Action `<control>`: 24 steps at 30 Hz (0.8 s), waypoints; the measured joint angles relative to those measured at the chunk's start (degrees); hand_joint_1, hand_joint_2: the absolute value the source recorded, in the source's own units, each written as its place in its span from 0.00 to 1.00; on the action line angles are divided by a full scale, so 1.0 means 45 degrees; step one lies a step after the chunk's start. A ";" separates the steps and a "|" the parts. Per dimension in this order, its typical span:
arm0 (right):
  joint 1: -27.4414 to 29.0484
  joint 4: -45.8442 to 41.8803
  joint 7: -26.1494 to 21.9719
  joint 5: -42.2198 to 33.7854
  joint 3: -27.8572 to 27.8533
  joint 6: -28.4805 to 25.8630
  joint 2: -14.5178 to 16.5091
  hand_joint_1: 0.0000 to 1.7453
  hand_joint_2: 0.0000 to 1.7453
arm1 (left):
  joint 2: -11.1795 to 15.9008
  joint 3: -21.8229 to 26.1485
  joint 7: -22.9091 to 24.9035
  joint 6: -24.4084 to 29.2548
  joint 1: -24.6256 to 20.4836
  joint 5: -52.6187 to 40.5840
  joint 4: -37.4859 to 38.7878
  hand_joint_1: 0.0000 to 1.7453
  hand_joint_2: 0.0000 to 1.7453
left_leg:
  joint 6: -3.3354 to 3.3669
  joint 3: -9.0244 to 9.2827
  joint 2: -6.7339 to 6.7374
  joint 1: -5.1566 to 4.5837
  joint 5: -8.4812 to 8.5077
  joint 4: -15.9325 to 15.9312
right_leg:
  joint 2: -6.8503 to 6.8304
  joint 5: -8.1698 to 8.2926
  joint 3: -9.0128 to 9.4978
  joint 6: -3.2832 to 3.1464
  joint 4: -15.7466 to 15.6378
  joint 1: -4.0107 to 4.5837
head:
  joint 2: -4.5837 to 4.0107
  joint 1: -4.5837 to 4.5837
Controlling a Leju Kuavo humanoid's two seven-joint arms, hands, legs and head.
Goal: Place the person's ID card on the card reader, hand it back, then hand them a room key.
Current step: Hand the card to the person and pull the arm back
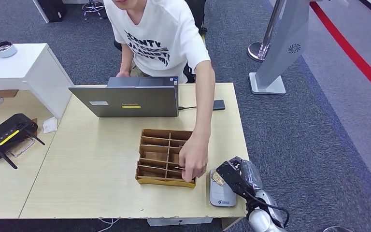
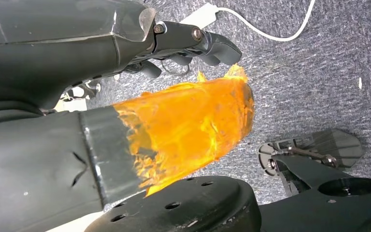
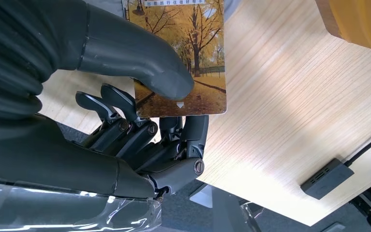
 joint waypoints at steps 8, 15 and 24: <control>-0.0016 0.0025 0.0000 0.0009 0.0000 0.0001 0.0000 1.00 1.00 | 0.0022 0.0004 0.0000 -0.0001 0.0000 0.0010 0.0000 0.00 0.00 | 0.0000 0.0012 0.0000 0.0000 0.0000 0.0000 | 0.0000 0.0000 0.0014 0.0000 0.0000 0.0000 | 0.0000 0.0000; -0.0030 0.0035 0.0002 0.0053 0.0000 0.0001 0.0000 1.00 1.00 | 0.0022 0.0036 0.0000 -0.0004 0.0000 0.0016 0.0000 0.00 0.00 | 0.0000 0.0016 0.0000 0.0000 0.0000 0.0000 | 0.0000 0.0000 0.0018 0.0000 0.0000 0.0000 | 0.0000 0.0000; -0.0042 0.0039 0.0002 0.0092 0.0000 0.0000 0.0000 1.00 1.00 | 0.0022 0.0087 0.0000 -0.0004 0.0000 0.0016 0.0000 0.00 0.00 | 0.0000 0.0017 0.0000 0.0001 0.0000 0.0000 | 0.0000 0.0000 0.0019 0.0000 0.0000 0.0000 | 0.0000 0.0000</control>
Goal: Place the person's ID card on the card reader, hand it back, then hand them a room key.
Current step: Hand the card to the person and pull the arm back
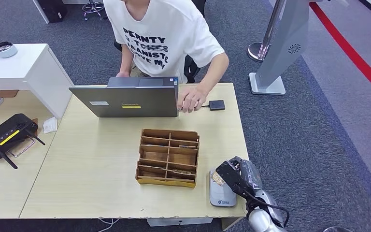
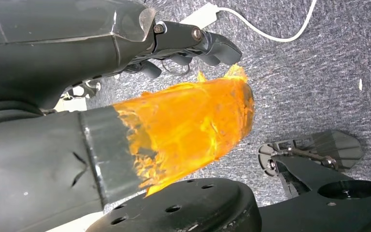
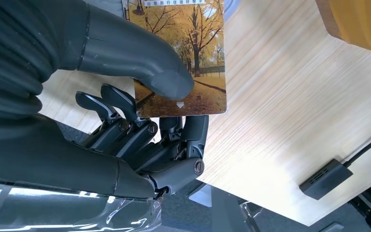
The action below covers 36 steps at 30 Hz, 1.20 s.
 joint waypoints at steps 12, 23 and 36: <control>-0.0030 0.0049 -0.0005 0.0019 0.0000 0.0000 0.0000 1.00 1.00 | 0.0004 0.0000 0.0000 -0.0002 0.0000 -0.0005 0.0000 0.00 0.00 | 0.0000 0.0003 0.0000 0.0000 0.0000 0.0000 | 0.0000 0.0000 0.0003 0.0000 0.0000 0.0000 | 0.0000 0.0000; -0.0080 0.0098 -0.0005 0.0024 0.0000 0.0001 0.0000 1.00 1.00 | 0.0019 0.0010 0.0000 -0.0025 0.0000 -0.0019 0.0000 0.00 0.00 | 0.0000 0.0009 0.0000 0.0000 0.0000 0.0000 | 0.0000 0.0000 0.0010 0.0000 0.0000 0.0000 | 0.0000 0.0000; -0.0093 0.0114 -0.0005 0.0031 0.0000 0.0022 0.0000 1.00 1.00 | 0.0024 0.0010 0.0000 -0.0062 0.0000 -0.0036 0.0000 0.00 0.00 | 0.0000 0.0009 0.0000 0.0000 0.0000 0.0000 | 0.0000 0.0000 0.0010 0.0000 0.0000 0.0000 | 0.0000 0.0000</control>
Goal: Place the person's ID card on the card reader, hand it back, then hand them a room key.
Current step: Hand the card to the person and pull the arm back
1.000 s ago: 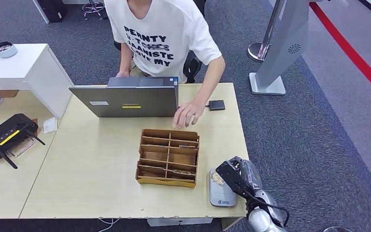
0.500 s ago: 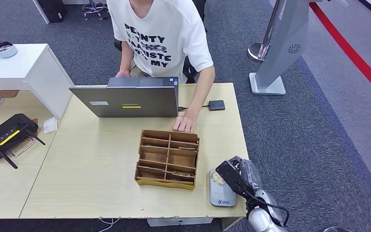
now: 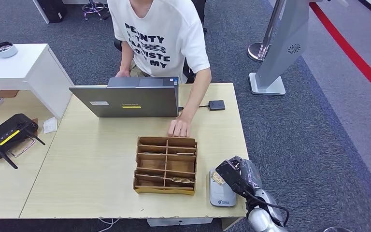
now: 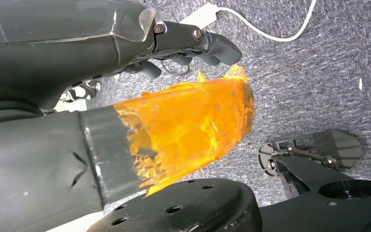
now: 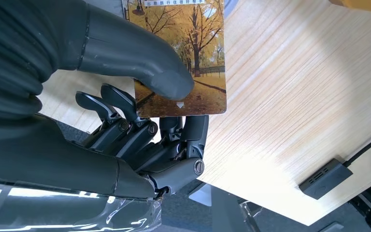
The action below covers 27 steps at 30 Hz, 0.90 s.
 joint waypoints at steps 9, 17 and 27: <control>0.0000 0.0003 0.0002 0.0019 0.0000 0.0012 0.0000 1.00 1.00 | 0.0017 0.0001 0.0000 -0.0012 0.0000 -0.0002 0.0000 0.00 0.00 | 0.0000 0.0001 0.0000 0.0000 0.0000 0.0000 | 0.0000 0.0000 0.0000 0.0000 0.0000 0.0000 | 0.0000 0.0000; 0.0000 0.0004 0.0005 0.0022 0.0000 0.0012 0.0000 1.00 1.00 | 0.0034 0.0007 0.0000 -0.0008 0.0000 -0.0002 0.0000 0.00 0.00 | 0.0000 0.0001 0.0000 0.0000 0.0000 0.0000 | 0.0000 0.0000 0.0000 0.0000 0.0000 0.0000 | 0.0000 0.0000; 0.0001 0.0004 0.0005 0.0022 0.0001 0.0007 0.0005 1.00 1.00 | 0.0034 0.0093 0.0000 -0.0007 0.0000 -0.0002 0.0000 0.00 0.00 | 0.0000 0.0002 0.0000 0.0000 0.0000 0.0000 | 0.0000 0.0000 0.0000 0.0000 0.0000 0.0000 | 0.0000 0.0000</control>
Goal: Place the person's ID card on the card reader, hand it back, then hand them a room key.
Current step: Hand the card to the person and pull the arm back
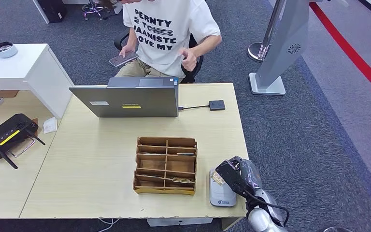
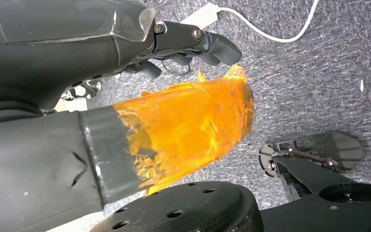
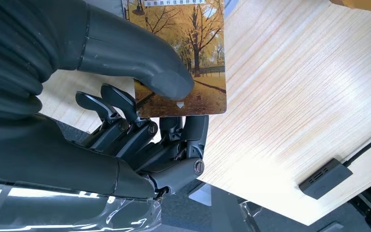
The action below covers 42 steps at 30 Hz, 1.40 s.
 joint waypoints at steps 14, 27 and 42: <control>0.0001 0.0000 0.0000 0.0001 0.0004 -0.0029 0.0005 1.00 1.00 | 0.0000 0.0018 0.0000 0.0001 -0.0001 0.0000 0.0000 0.00 0.00 | 0.0000 0.0000 0.0000 0.0000 0.0000 0.0000 | 0.0000 0.0000 0.0000 0.0000 0.0000 0.0000 | 0.0000 0.0000; 0.0002 0.0000 0.0000 0.0005 0.0007 -0.0034 0.0005 1.00 1.00 | 0.0000 0.0023 0.0000 0.0001 -0.0001 0.0000 0.0000 0.00 0.00 | 0.0000 0.0001 0.0000 0.0000 0.0000 0.0000 | 0.0000 0.0000 0.0000 0.0000 0.0000 0.0000 | 0.0000 0.0000; 0.0002 0.0000 0.0000 0.0012 0.0013 -0.0034 0.0005 1.00 1.00 | 0.0000 0.0028 0.0000 0.0001 -0.0001 -0.0008 0.0000 0.00 0.00 | 0.0000 0.0001 0.0000 0.0000 0.0000 0.0000 | 0.0000 0.0000 0.0000 0.0000 0.0000 0.0000 | 0.0000 0.0000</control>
